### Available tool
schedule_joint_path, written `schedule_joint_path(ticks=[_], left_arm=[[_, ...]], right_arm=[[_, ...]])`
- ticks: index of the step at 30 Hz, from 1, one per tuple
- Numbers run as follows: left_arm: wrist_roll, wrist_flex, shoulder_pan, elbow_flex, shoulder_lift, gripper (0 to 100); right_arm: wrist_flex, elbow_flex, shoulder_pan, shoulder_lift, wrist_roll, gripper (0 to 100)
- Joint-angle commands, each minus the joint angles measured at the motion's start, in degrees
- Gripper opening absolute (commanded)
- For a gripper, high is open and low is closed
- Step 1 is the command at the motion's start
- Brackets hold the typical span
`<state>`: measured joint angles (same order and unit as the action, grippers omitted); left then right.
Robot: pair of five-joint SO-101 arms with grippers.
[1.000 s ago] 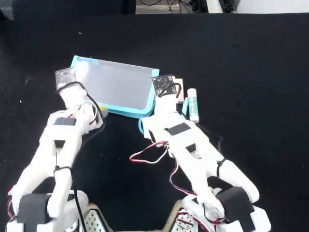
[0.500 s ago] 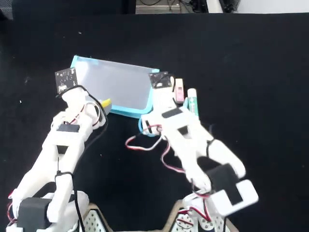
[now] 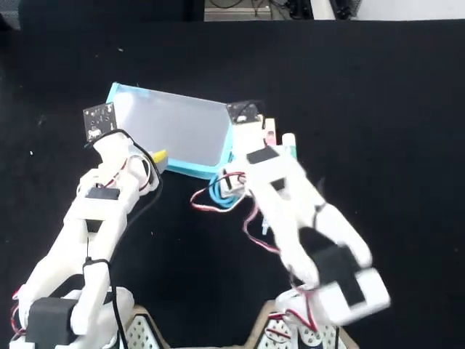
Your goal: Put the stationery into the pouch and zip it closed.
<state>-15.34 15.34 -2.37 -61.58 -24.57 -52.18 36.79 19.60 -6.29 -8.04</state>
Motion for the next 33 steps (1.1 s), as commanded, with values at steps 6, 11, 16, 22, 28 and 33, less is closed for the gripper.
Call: schedule_joint_path(ticks=[6, 11, 16, 22, 28, 33], left_arm=[[0.4, -0.5, 0.0, -0.4, -1.5, 25], [0.4, -0.5, 0.0, -0.4, -1.5, 25], [0.4, -0.5, 0.0, -0.4, -1.6, 25], [0.4, 1.8, 0.3, 0.1, -1.8, 25], [0.4, 2.6, 0.0, 0.2, -1.8, 25], [0.4, 2.7, 0.0, 0.2, -1.8, 25]], right_arm=[[-16.2, 4.8, -10.5, -31.7, 22.5, 1.1], [-24.8, 11.6, -15.8, -39.2, 41.0, 1.1], [-24.7, 16.1, -24.5, -41.0, 54.3, 1.2], [-24.5, 18.7, -24.9, -40.9, 50.5, 18.9], [-24.1, 14.5, -15.4, -41.0, 37.0, 27.5], [-10.7, 19.0, -1.5, -40.9, 28.1, 23.7]])
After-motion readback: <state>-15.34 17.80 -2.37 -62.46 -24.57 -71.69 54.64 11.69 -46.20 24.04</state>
